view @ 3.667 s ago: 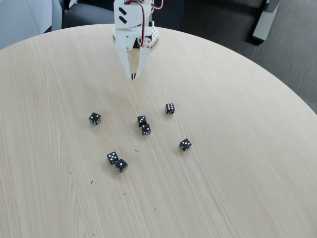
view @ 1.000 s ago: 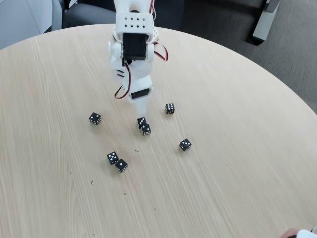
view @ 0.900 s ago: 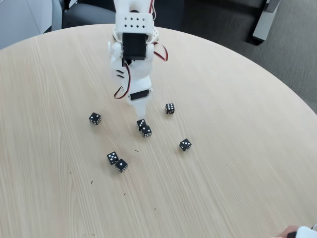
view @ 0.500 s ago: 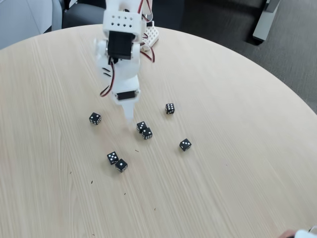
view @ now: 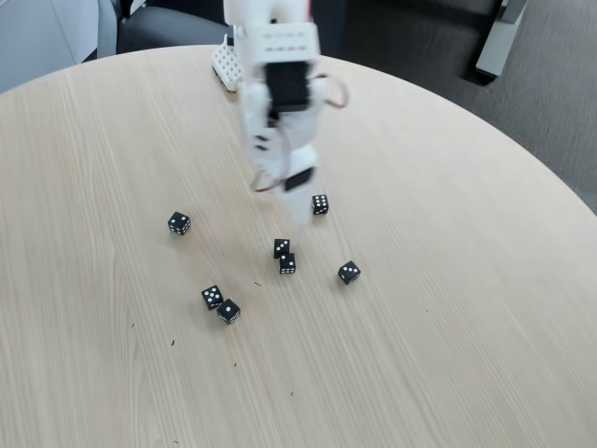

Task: Pick up the dice with number 6

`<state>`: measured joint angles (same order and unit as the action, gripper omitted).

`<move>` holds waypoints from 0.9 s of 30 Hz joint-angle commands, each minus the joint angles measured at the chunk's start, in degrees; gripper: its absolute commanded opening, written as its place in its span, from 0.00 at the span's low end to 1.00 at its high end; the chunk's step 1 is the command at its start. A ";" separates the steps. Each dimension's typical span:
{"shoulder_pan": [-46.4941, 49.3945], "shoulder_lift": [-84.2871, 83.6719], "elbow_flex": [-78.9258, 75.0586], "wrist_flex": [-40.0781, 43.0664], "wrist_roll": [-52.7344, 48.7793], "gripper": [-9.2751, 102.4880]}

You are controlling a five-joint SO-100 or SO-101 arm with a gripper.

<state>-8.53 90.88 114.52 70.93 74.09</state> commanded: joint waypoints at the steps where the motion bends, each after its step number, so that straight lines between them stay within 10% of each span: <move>1: -3.43 0.18 -1.85 -0.35 -0.62 0.35; 27: -10.90 0.18 -1.49 -0.35 -6.33 0.27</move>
<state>-19.69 90.88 114.52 70.93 68.03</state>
